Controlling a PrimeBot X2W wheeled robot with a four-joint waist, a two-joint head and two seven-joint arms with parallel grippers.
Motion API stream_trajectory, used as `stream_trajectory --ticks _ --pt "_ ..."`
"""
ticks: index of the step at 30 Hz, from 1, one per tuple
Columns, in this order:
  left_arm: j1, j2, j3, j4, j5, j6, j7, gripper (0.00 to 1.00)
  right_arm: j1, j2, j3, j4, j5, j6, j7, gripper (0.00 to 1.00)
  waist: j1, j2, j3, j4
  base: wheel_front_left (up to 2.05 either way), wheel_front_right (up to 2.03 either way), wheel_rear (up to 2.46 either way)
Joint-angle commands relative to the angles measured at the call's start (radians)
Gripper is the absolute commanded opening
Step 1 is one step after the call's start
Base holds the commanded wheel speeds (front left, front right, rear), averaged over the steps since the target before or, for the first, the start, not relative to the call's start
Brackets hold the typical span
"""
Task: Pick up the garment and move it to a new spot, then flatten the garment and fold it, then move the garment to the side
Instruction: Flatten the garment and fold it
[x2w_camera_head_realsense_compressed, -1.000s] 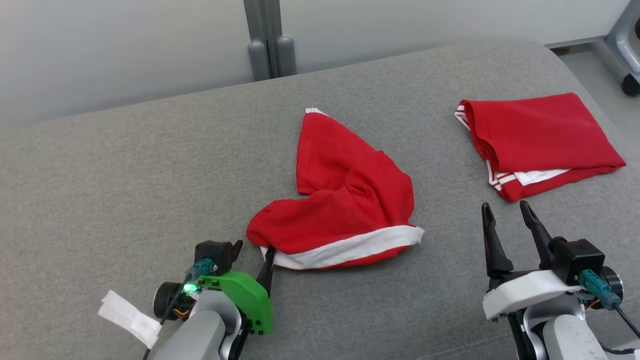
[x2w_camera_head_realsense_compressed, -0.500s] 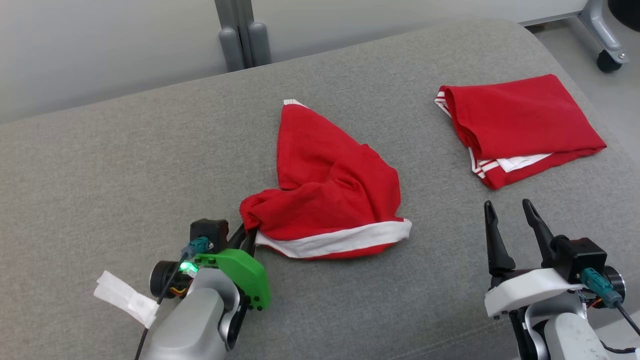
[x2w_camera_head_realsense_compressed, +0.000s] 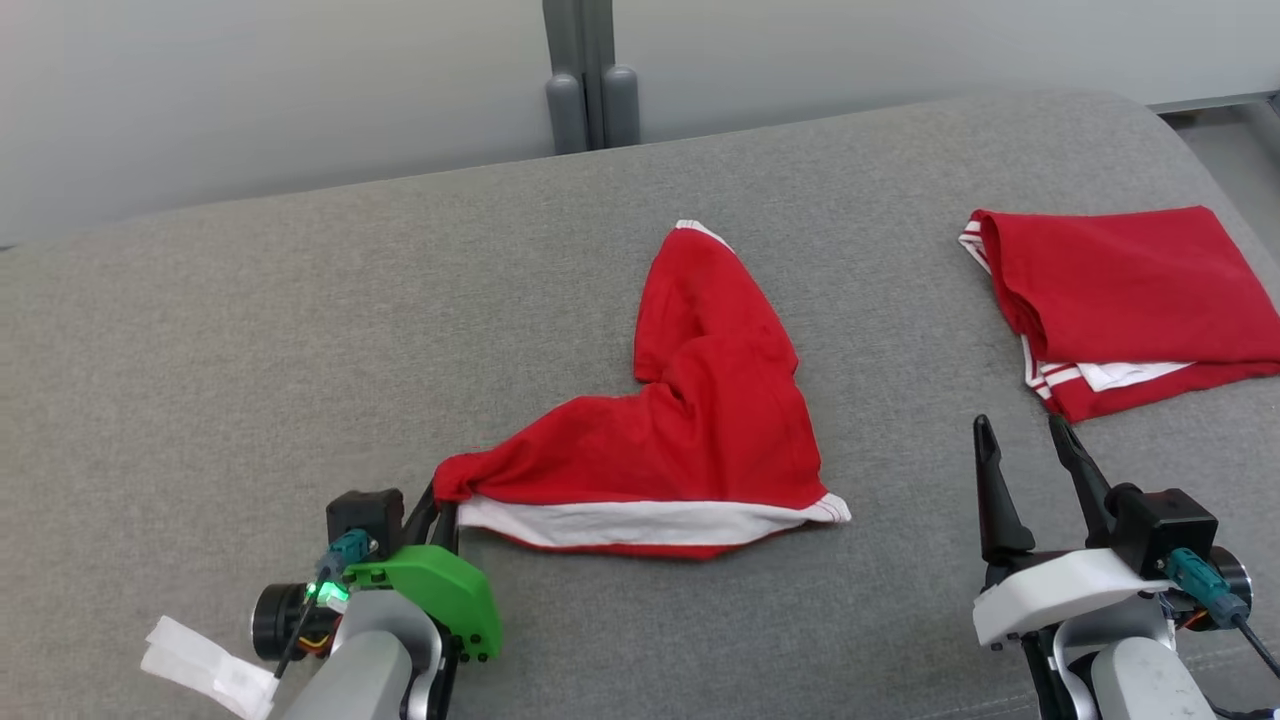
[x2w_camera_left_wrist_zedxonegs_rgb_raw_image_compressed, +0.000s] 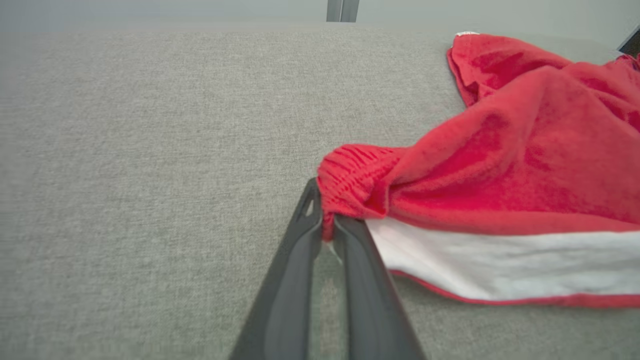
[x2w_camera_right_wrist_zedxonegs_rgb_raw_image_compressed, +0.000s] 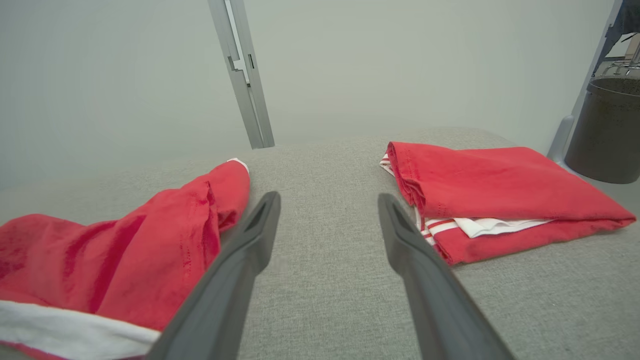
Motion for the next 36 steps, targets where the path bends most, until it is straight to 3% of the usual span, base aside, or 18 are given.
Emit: stream_trajectory --ticks 1,7,8,9,10,26,36 --pt "0.017 0.005 0.009 -0.003 -0.012 0.010 0.000 0.00 -0.003 -0.002 -0.001 0.004 0.005 -0.001 -0.007 1.00 0.0000 0.0000 0.000 0.022 0.00 0.00 0.00" --pt "0.039 -0.005 0.036 0.036 -0.035 0.037 0.000 0.00 -0.017 -0.002 0.003 0.015 0.003 -0.001 -0.010 1.00 0.0000 0.0000 0.008 0.025 0.00 0.00 0.00" --pt "0.041 -0.007 0.041 0.041 -0.039 0.040 0.000 0.28 -0.018 -0.002 0.003 0.015 0.002 -0.001 -0.010 1.00 0.0000 0.0000 0.009 0.024 0.00 0.00 0.00" --pt "0.042 -0.008 0.044 0.043 -0.038 0.040 0.000 0.50 -0.018 -0.002 0.002 0.016 0.000 -0.001 -0.011 1.00 0.0000 0.0000 0.009 0.024 0.00 0.00 0.00" --pt "0.043 -0.010 0.050 0.042 -0.040 0.041 0.000 1.00 -0.019 -0.002 0.000 0.017 -0.002 -0.001 -0.011 1.00 0.0000 0.0000 0.009 0.023 0.00 0.00 0.00" --pt "0.197 0.026 0.182 -0.255 0.065 0.034 0.000 1.00 0.016 -0.002 -0.033 0.023 -0.018 -0.001 -0.012 1.00 0.0000 0.0000 -0.066 0.069 0.00 0.00 0.00" --pt "0.321 0.003 0.213 -0.413 0.109 0.031 0.000 1.00 0.046 -0.002 -0.038 0.018 -0.010 -0.001 -0.003 1.00 0.0000 0.0000 -0.135 0.109 0.00 0.00 0.00"
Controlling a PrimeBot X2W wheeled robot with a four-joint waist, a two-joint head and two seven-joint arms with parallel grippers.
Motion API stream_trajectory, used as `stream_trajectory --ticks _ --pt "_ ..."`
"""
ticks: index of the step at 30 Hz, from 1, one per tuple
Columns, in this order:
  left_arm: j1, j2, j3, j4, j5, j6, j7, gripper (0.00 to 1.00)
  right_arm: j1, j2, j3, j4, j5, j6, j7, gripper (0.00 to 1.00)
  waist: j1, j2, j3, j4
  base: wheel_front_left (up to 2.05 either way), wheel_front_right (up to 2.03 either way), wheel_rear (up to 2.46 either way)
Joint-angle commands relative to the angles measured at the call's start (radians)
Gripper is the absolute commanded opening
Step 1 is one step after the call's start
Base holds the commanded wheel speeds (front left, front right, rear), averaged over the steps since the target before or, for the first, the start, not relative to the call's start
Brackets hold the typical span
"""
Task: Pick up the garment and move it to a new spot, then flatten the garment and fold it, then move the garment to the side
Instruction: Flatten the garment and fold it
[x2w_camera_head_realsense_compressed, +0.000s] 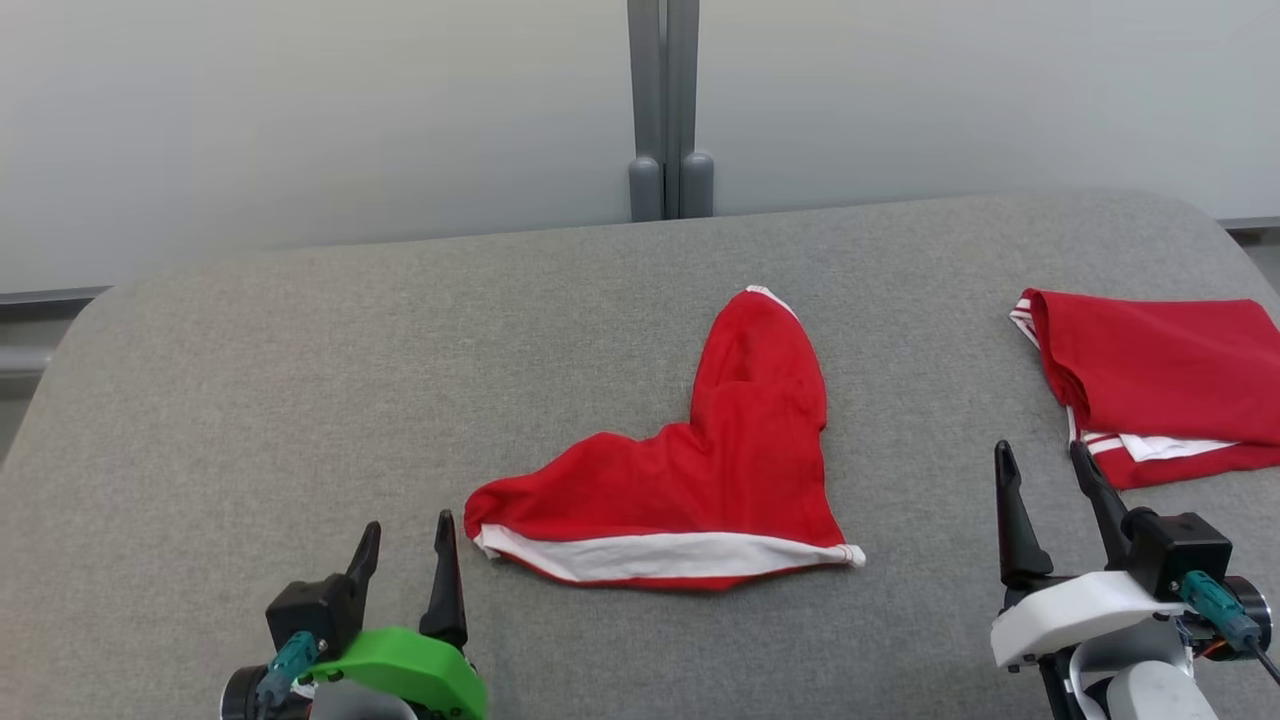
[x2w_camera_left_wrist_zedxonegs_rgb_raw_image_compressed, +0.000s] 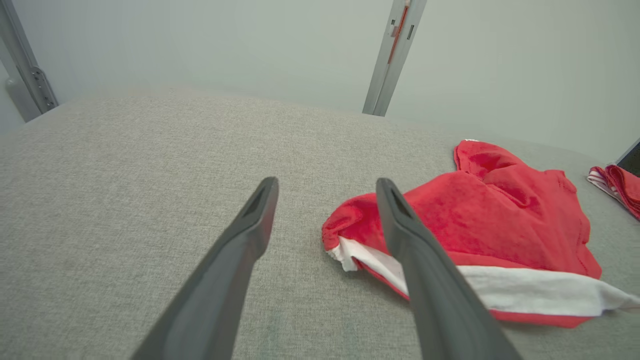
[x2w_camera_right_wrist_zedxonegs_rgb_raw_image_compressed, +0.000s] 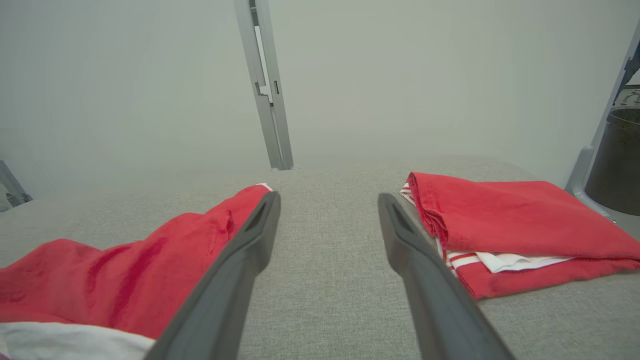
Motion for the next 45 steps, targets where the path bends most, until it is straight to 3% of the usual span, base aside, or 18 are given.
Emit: stream_trajectory --ticks 1,26,35,45 --pt "0.026 -0.002 0.008 -0.013 0.010 0.003 0.001 1.00 0.021 -0.002 0.003 -0.003 0.008 -0.001 0.002 1.00 0.0000 0.0000 -0.027 0.018 0.00 0.00 0.00" --pt "0.074 0.008 0.010 -0.081 0.031 0.032 0.003 1.00 0.039 -0.002 0.048 0.017 0.002 -0.001 0.030 1.00 0.0000 0.0000 -0.043 0.030 0.00 0.00 0.00" --pt "0.065 0.018 -0.009 -0.082 0.041 0.033 0.014 1.00 0.019 -0.003 0.144 0.178 -0.011 -0.001 0.089 1.00 0.0000 0.0000 0.002 0.072 0.00 0.00 0.00" --pt "0.066 0.035 -0.018 -0.090 0.046 0.041 0.025 1.00 -0.084 -0.002 0.199 0.404 -0.003 -0.001 0.048 1.00 0.0000 0.0000 0.029 0.115 0.00 0.00 0.00"
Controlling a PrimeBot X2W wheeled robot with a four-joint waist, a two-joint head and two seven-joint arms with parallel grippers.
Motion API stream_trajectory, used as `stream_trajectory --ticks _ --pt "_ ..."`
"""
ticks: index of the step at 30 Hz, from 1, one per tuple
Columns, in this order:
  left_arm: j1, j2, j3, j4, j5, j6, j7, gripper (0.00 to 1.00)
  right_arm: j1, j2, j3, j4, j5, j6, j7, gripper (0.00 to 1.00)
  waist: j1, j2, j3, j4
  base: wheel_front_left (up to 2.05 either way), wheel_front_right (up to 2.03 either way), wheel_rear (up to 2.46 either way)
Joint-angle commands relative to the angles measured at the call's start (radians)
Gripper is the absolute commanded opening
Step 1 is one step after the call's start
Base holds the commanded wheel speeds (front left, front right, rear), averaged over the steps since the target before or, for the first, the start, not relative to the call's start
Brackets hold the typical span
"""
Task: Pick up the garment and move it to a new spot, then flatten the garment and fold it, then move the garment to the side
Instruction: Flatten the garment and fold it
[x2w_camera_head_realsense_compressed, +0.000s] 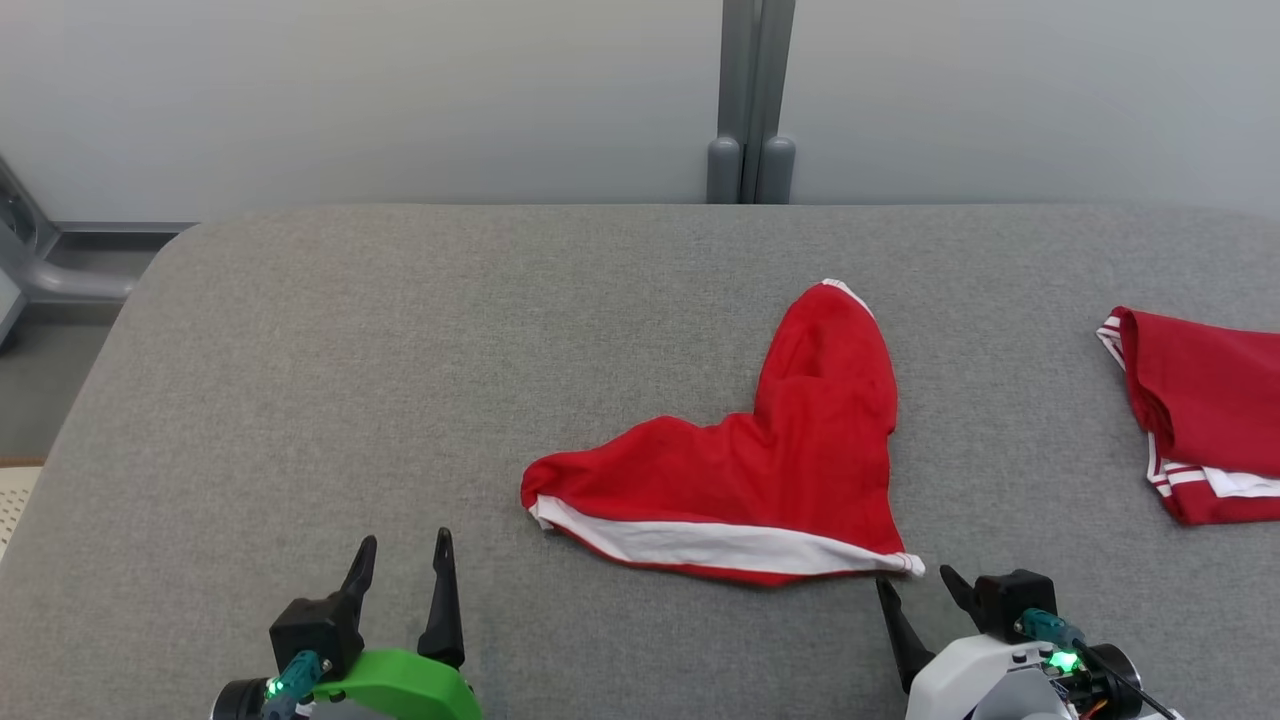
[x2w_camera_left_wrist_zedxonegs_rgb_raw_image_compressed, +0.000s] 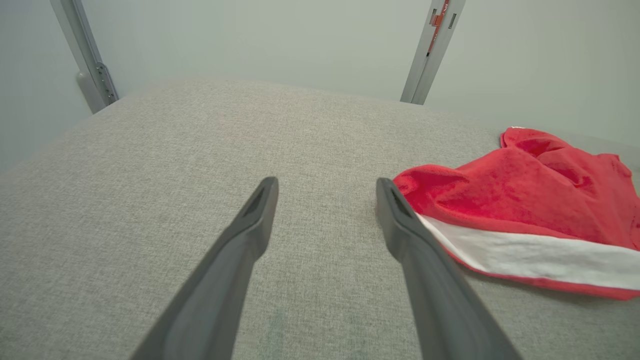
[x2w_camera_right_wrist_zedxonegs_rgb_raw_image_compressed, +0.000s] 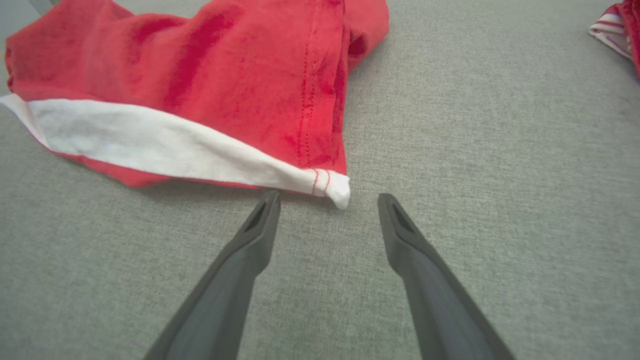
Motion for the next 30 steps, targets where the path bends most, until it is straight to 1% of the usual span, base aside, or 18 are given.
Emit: stream_trajectory --ticks 1,9,10,12,13,14,16,17,19,23,26,28,30 --pt "0.005 0.008 -0.001 -0.005 0.003 0.006 0.002 1.00 -0.023 -0.003 0.002 0.018 0.002 -0.001 -0.012 1.00 0.0000 0.0000 0.007 0.010 0.00 0.00 0.00" --pt "0.011 0.018 -0.008 -0.016 0.003 0.013 0.010 1.00 -0.098 -0.003 0.047 0.126 0.032 -0.001 -0.046 1.00 0.0000 0.0000 0.017 0.017 0.00 0.00 0.00" --pt "0.012 0.019 -0.009 -0.018 0.002 0.014 0.010 1.00 -0.105 -0.003 0.051 0.134 0.033 -0.001 -0.049 0.95 0.0000 0.0000 0.018 0.016 0.00 0.00 0.00" --pt "0.012 0.020 -0.010 -0.021 0.002 0.015 0.012 1.00 -0.120 -0.003 0.061 0.151 0.036 -0.001 -0.055 0.74 0.0000 0.0000 0.021 0.016 0.00 0.00 0.00" --pt "0.012 0.021 -0.010 -0.022 0.001 0.015 0.012 1.00 -0.127 -0.003 0.066 0.157 0.038 -0.001 -0.058 0.71 0.0000 0.0000 0.023 0.015 0.00 0.00 0.00" --pt "0.012 0.022 -0.011 -0.023 0.001 0.017 0.012 1.00 -0.133 -0.003 0.069 0.162 0.038 -0.001 -0.060 0.50 0.0000 0.0000 0.024 0.014 0.00 0.00 0.00" --pt "0.011 0.022 -0.012 -0.025 0.000 0.016 0.012 1.00 -0.142 -0.003 0.074 0.170 0.041 -0.001 -0.065 0.38 0.0000 0.0000 0.026 0.014 0.00 0.00 0.00" --pt "0.011 0.022 -0.013 -0.025 0.000 0.017 0.011 1.00 -0.144 -0.003 0.078 0.174 0.044 -0.001 -0.069 0.19 0.0000 0.0000 0.027 0.013 0.00 0.00 0.00" --pt "0.011 0.022 -0.014 -0.024 -0.001 0.020 0.011 1.00 -0.151 -0.003 0.084 0.182 0.047 -0.001 -0.070 0.00 0.0000 0.0000 0.029 0.011 0.00 0.00 0.00" --pt "0.007 0.022 -0.017 -0.022 -0.005 0.021 0.011 1.00 -0.163 -0.003 0.085 0.196 0.046 -0.001 -0.074 0.00 0.0000 0.0000 0.032 0.005 0.00 0.00 0.00" --pt "0.001 0.016 -0.024 -0.018 -0.008 0.012 0.015 1.00 -0.168 -0.003 0.070 0.183 0.041 -0.001 -0.077 0.00 0.0000 0.0000 0.035 0.000 0.00 0.00 0.00" --pt "-0.003 0.006 -0.038 -0.011 -0.019 -0.005 0.023 1.00 -0.171 -0.003 0.059 0.167 0.033 -0.001 -0.078 0.00 0.0000 0.0000 0.038 -0.003 0.00 0.00 0.00" --pt "-0.004 -0.021 -0.054 0.002 -0.057 -0.044 0.048 1.00 -0.169 -0.003 0.048 0.145 0.027 -0.001 -0.078 0.00 0.0000 0.0000 0.042 -0.006 0.00 0.00 0.00"
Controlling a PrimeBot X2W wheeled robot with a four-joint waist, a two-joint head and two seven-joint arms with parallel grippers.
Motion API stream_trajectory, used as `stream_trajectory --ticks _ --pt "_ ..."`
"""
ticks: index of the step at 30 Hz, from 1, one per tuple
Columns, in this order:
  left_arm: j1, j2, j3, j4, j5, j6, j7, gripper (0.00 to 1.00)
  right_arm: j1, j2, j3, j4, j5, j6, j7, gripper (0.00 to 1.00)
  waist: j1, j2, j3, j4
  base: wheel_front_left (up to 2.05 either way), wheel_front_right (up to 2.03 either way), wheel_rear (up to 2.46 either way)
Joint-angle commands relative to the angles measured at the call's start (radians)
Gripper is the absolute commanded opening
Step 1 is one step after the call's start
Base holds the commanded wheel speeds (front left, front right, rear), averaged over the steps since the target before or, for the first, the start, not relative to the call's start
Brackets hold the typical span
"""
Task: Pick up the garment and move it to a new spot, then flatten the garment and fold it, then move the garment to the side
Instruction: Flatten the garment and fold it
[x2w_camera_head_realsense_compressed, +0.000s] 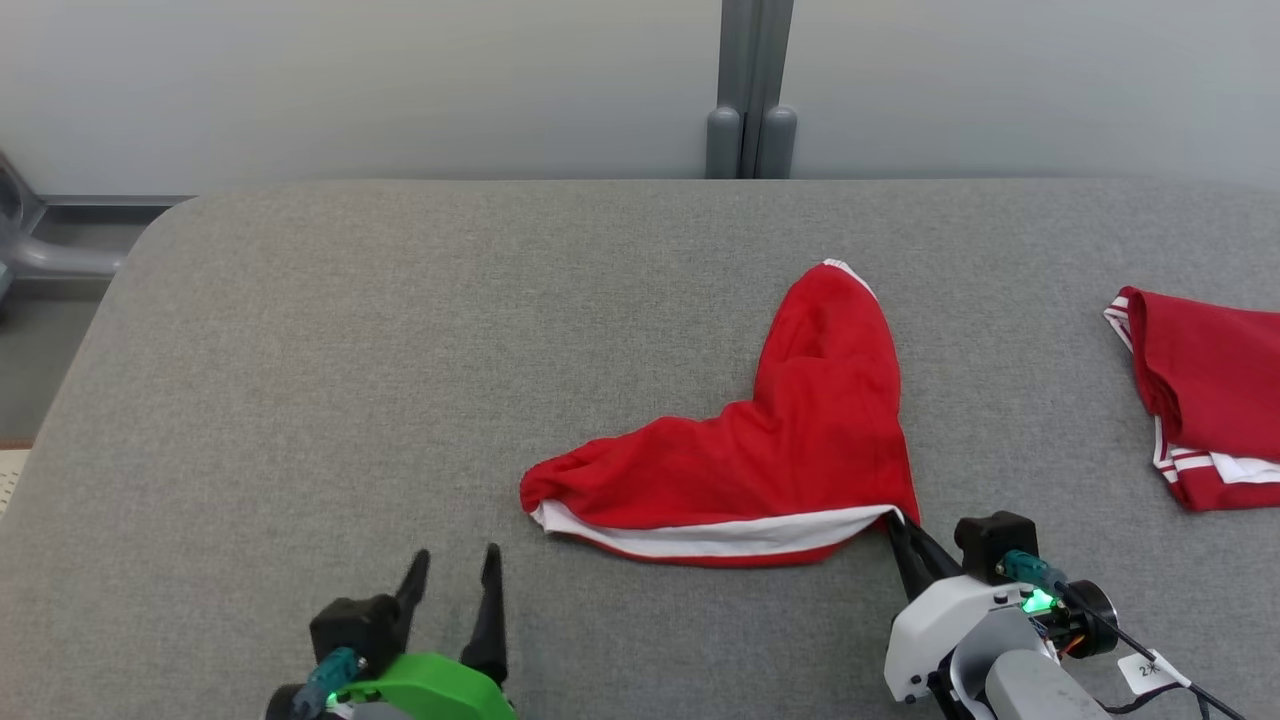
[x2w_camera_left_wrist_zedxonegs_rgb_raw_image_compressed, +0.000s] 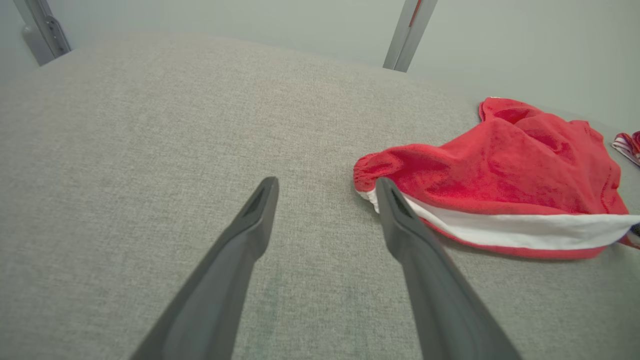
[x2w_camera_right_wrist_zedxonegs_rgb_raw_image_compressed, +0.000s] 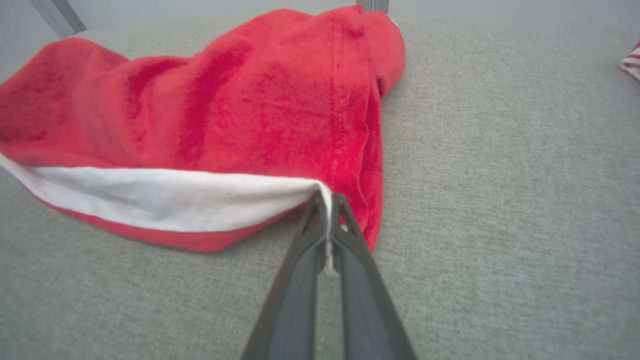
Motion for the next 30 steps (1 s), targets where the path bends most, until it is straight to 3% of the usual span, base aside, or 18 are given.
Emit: stream_trajectory --ticks 1,6,20,26,27,29,30 --pt "-0.006 -0.015 -0.013 0.016 -0.022 -0.025 0.021 1.00 -0.009 -0.003 -0.007 -0.015 -0.011 -0.001 -0.005 0.00 0.0000 0.0000 0.005 -0.003 0.00 0.00 0.00" --pt "-0.057 -0.050 -0.033 0.100 -0.093 -0.079 0.055 1.00 -0.001 -0.003 -0.014 -0.045 -0.023 -0.001 -0.005 0.00 0.0000 0.0000 0.019 -0.012 0.00 0.00 0.00" --pt "-0.286 -0.077 -0.063 0.447 -0.185 -0.116 0.011 1.00 -0.051 -0.003 0.006 -0.077 -0.036 -0.001 0.001 0.00 0.0000 0.0000 0.086 -0.064 0.00 0.00 0.00" --pt "-0.331 -0.077 -0.131 0.505 -0.243 -0.147 -0.012 1.00 -0.065 -0.003 0.008 -0.081 -0.035 -0.001 0.000 0.00 0.0000 0.0000 0.097 -0.080 0.00 0.00 0.00" --pt "-0.335 -0.077 -0.144 0.510 -0.243 -0.148 -0.015 0.96 -0.066 -0.003 0.008 -0.081 -0.034 -0.001 0.000 0.00 0.0000 0.0000 0.098 -0.082 0.00 0.00 0.00" --pt "-0.345 -0.077 -0.170 0.520 -0.246 -0.153 -0.027 0.51 -0.067 -0.003 0.006 -0.082 -0.032 -0.001 -0.001 0.00 0.0000 0.0000 0.099 -0.084 0.00 0.00 0.00" --pt "-0.349 -0.077 -0.177 0.521 -0.248 -0.153 -0.036 0.44 -0.068 -0.003 0.003 -0.082 -0.032 -0.001 -0.001 0.00 0.0000 0.0000 0.099 -0.085 0.00 0.00 0.00"
